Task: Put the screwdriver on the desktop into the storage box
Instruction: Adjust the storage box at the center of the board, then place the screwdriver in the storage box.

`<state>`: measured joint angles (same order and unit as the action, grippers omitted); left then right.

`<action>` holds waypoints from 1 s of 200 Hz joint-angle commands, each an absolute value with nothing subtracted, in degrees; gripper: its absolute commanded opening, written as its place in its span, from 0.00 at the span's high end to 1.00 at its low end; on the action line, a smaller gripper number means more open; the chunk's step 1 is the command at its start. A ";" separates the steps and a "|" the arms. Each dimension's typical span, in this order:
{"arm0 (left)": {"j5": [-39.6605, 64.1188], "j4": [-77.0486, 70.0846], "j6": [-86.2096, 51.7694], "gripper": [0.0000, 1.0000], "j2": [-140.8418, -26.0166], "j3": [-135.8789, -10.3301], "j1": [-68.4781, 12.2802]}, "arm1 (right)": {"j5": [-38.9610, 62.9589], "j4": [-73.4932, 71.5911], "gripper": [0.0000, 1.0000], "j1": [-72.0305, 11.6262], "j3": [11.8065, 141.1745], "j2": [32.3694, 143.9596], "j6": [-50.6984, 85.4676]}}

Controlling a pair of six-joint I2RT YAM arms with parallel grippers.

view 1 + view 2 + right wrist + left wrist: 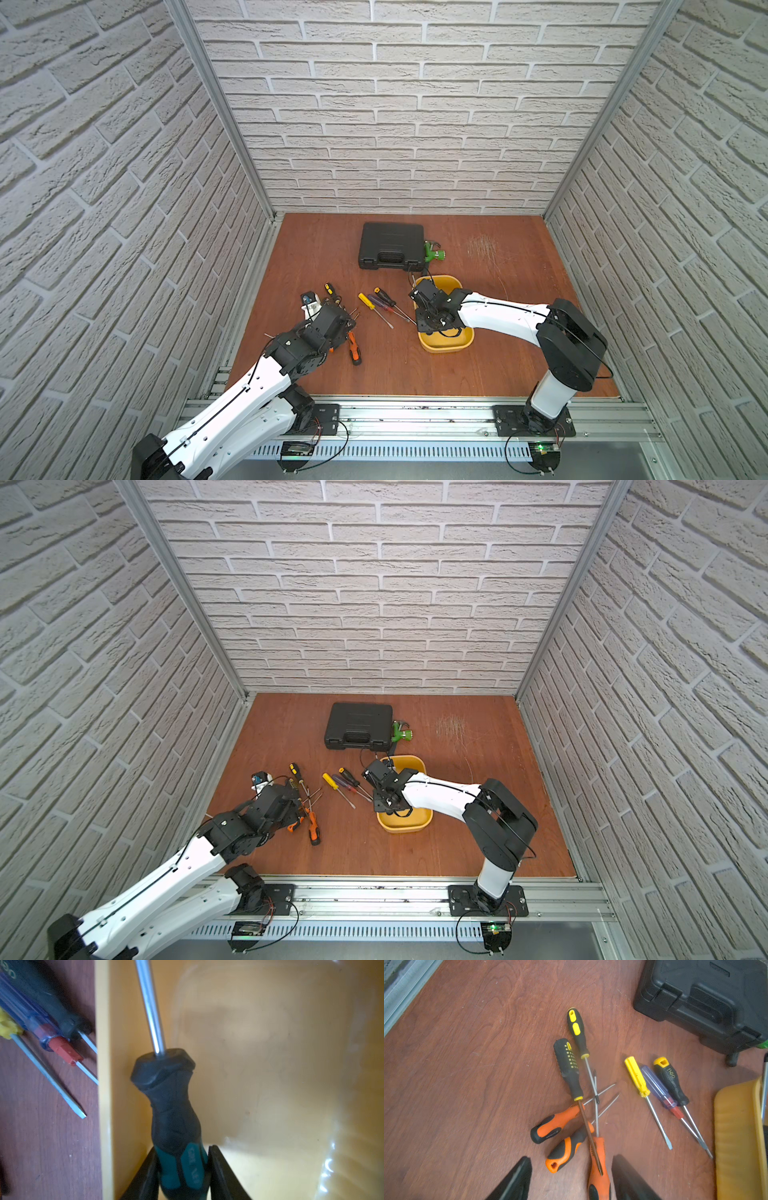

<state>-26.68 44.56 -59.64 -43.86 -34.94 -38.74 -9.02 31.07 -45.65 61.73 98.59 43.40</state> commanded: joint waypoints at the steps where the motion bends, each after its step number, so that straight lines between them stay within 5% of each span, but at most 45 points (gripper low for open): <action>1: -26.81 43.60 -59.51 0.34 -44.33 -34.44 -38.60 | -10.54 33.59 0.98 -45.83 60.66 96.29 47.82; 63: -26.92 43.69 -59.80 0.33 -44.14 -33.84 -38.58 | -11.21 36.59 0.98 -47.90 54.80 88.71 55.91; 200: -24.16 41.31 -59.24 0.31 -47.17 -33.22 -38.43 | -7.50 35.75 0.98 -51.07 58.62 92.60 60.72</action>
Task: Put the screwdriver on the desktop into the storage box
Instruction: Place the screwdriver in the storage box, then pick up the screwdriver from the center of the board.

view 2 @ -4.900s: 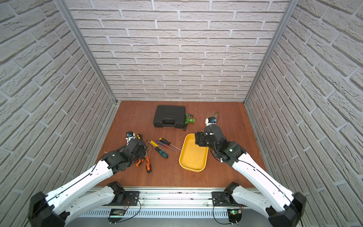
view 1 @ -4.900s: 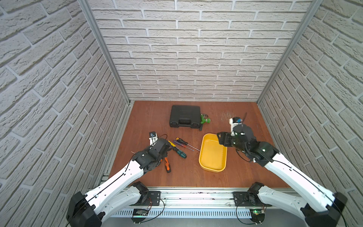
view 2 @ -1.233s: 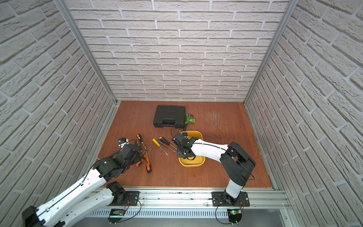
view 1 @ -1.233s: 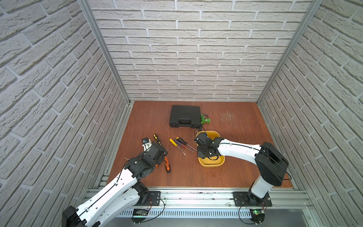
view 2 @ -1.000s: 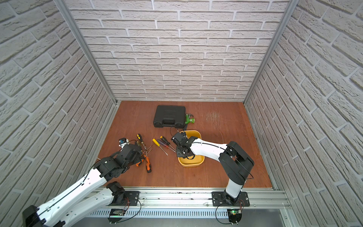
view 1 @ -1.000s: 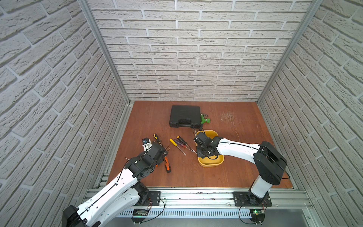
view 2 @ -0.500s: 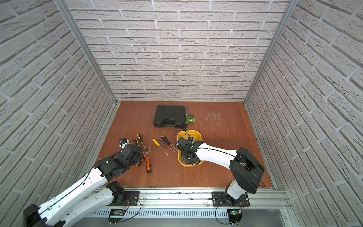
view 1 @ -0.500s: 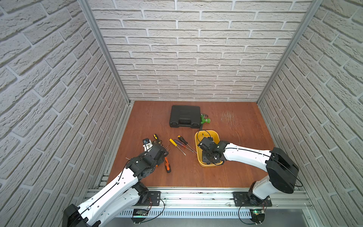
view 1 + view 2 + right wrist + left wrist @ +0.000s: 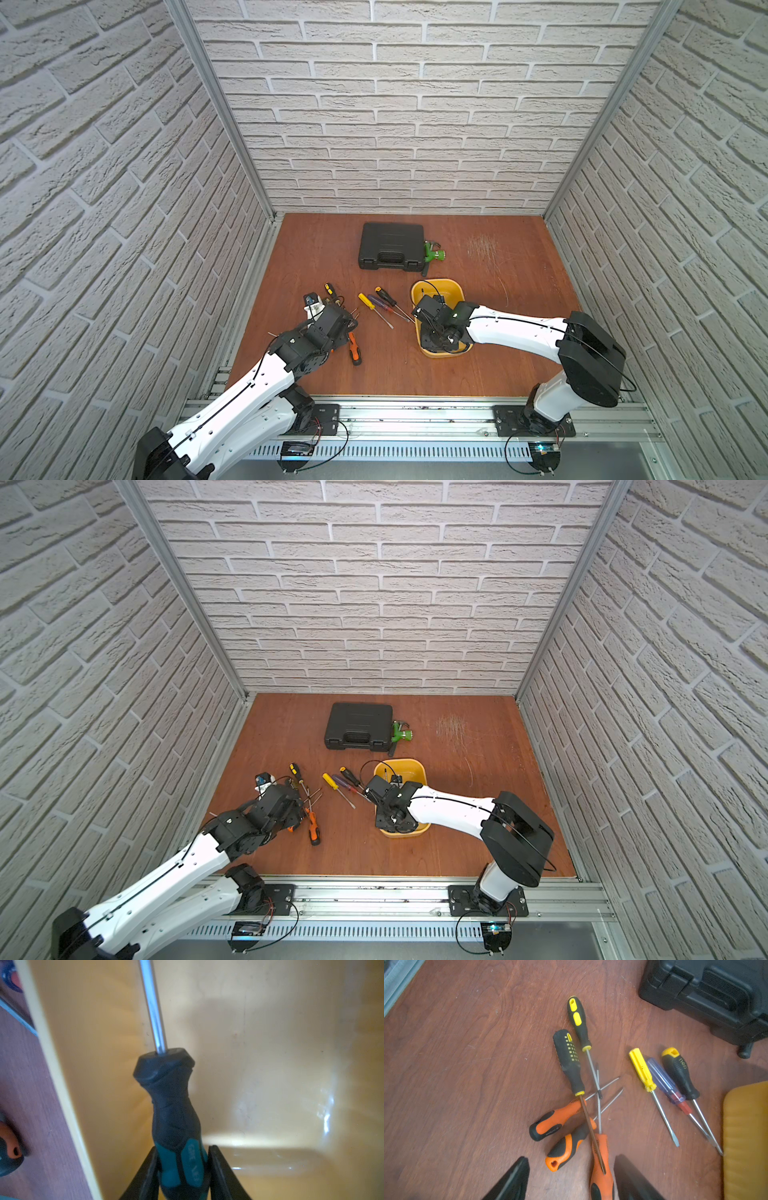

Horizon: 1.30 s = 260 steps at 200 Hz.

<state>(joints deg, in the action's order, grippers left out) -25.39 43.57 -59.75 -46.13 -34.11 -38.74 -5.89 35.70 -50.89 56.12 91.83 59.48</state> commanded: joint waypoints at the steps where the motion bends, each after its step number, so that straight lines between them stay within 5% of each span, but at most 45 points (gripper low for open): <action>1: -24.12 41.26 -59.19 0.30 -47.23 -33.22 -38.42 | -7.62 35.85 0.98 -51.02 58.71 92.70 60.68; 14: -23.32 40.31 -59.23 0.30 -48.04 -32.84 -38.60 | -8.48 36.81 0.94 -50.26 59.65 93.95 59.94; 44: -23.03 39.31 -59.69 0.30 -49.79 -32.68 -40.37 | -12.04 39.91 0.51 -50.90 63.43 93.96 55.95; 90: -23.38 38.83 -60.60 0.30 -51.79 -32.94 -42.42 | -18.77 46.45 0.23 -53.06 66.53 87.47 52.68; 151: -21.28 38.17 -64.44 0.31 -52.82 -31.17 -46.21 | -38.29 41.44 0.18 -62.09 61.28 73.93 50.65; 203: -19.89 35.55 -68.92 0.38 -60.24 -31.11 -50.30 | -30.28 14.86 0.27 -61.50 42.18 56.09 51.71; 260: -16.16 30.32 -70.28 0.48 -65.78 -30.70 -50.58 | -26.54 21.70 0.51 -61.17 47.75 61.30 48.78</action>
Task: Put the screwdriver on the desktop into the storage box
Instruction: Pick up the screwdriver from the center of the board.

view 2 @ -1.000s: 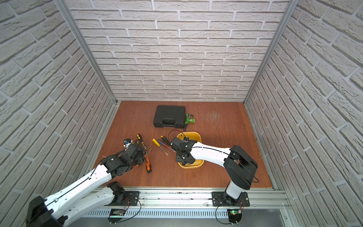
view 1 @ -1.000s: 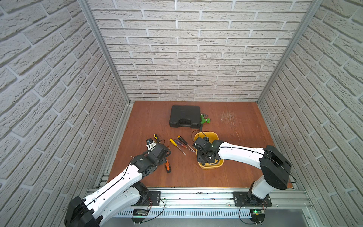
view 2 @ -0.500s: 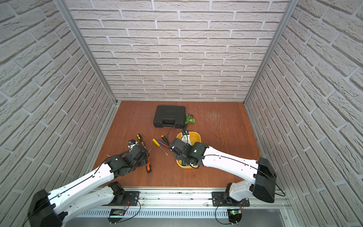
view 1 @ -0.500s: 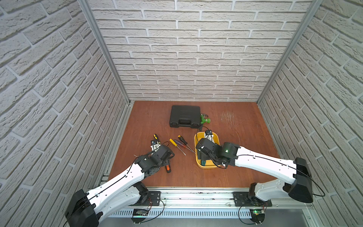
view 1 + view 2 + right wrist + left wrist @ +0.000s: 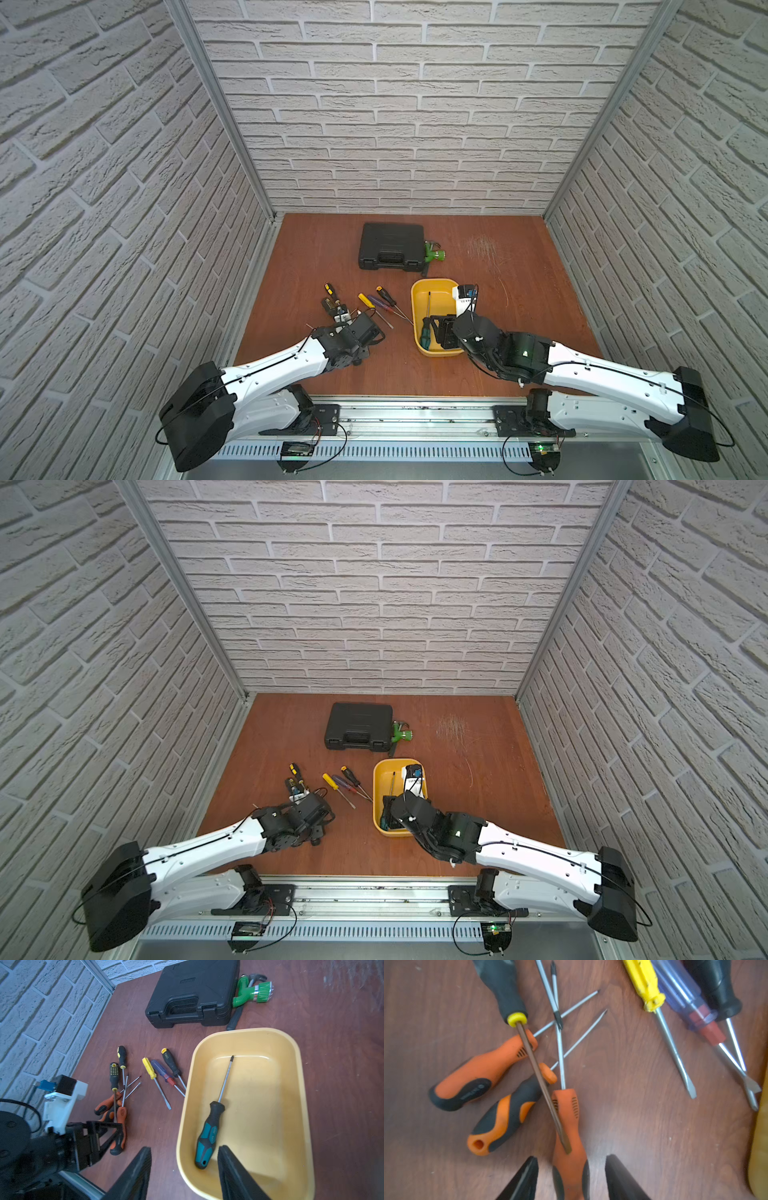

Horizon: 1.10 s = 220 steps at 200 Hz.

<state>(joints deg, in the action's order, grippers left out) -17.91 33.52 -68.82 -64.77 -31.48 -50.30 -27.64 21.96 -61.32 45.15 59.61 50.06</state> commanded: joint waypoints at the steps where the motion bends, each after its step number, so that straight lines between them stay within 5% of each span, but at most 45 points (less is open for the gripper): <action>1: -16.03 30.28 -70.38 0.48 -65.81 -30.64 -50.60 | -26.59 21.75 0.51 -61.17 47.78 61.37 48.78; 113: -15.56 28.30 -72.63 0.52 -68.85 -29.17 -50.89 | -25.40 23.38 0.55 -60.03 48.47 62.41 50.19; 220: -15.45 31.41 -70.56 0.79 -66.96 -32.52 -51.34 | -26.28 22.85 0.55 -59.77 45.02 58.89 51.77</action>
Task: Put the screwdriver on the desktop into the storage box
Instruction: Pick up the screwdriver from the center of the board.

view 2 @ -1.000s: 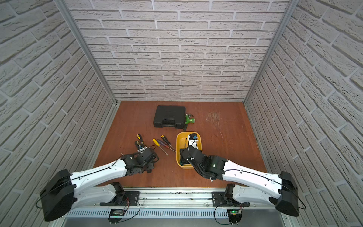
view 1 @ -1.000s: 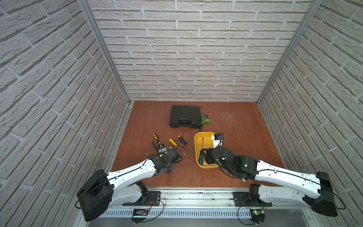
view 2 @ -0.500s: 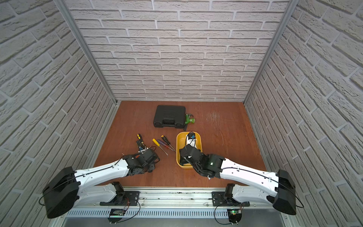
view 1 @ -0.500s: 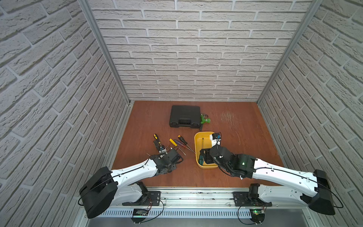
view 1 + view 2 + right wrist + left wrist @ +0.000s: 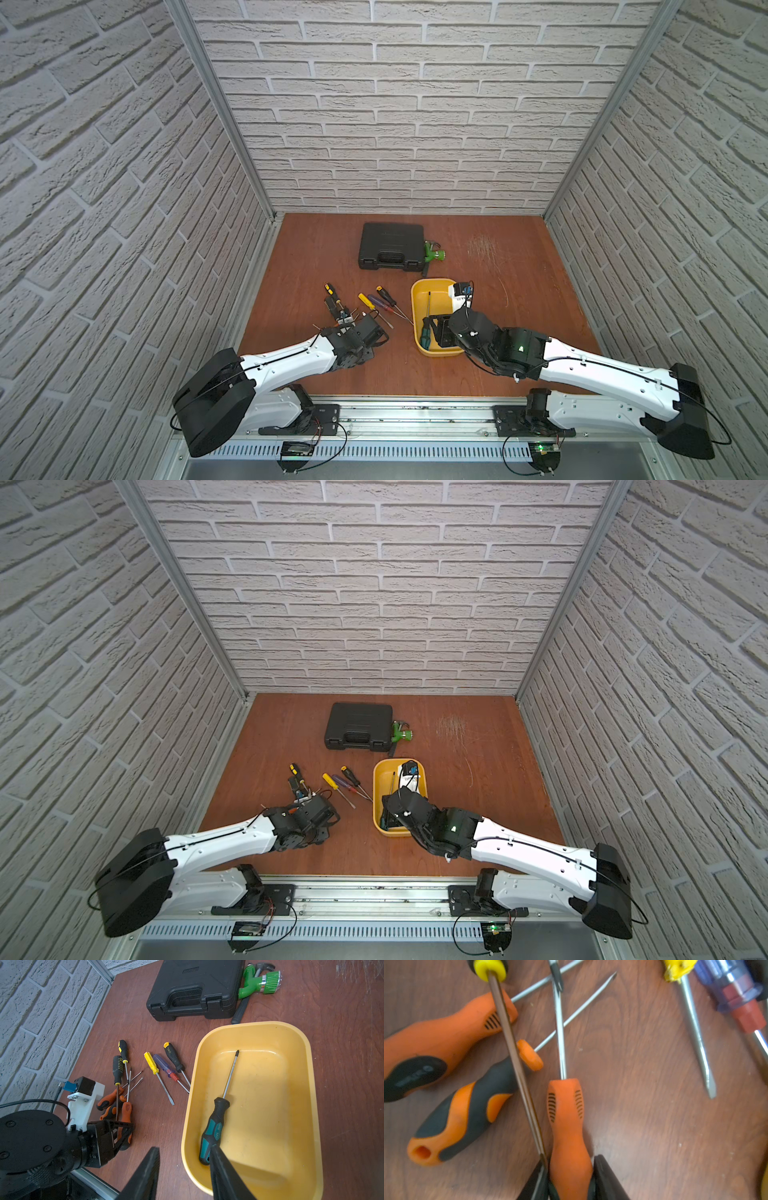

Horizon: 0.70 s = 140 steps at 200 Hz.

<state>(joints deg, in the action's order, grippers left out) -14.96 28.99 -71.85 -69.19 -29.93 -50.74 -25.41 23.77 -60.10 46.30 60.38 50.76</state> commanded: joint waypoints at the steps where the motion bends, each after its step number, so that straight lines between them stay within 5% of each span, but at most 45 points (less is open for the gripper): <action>1: -15.50 31.44 -70.48 0.80 -66.83 -32.61 -51.38 | -26.28 22.85 0.56 -59.77 45.06 58.84 51.77; 52: -18.97 35.61 -67.47 1.00 -63.42 -38.51 -54.04 | -28.47 25.35 0.57 -59.59 45.02 57.32 52.47; 107: -19.49 32.30 -61.52 1.00 -61.85 -44.99 -54.58 | -38.24 42.79 0.57 -56.48 47.17 52.69 59.05; 140: -17.65 29.51 -57.29 1.00 -66.56 -50.86 -54.61 | -34.12 47.37 0.57 -49.96 47.46 51.05 56.41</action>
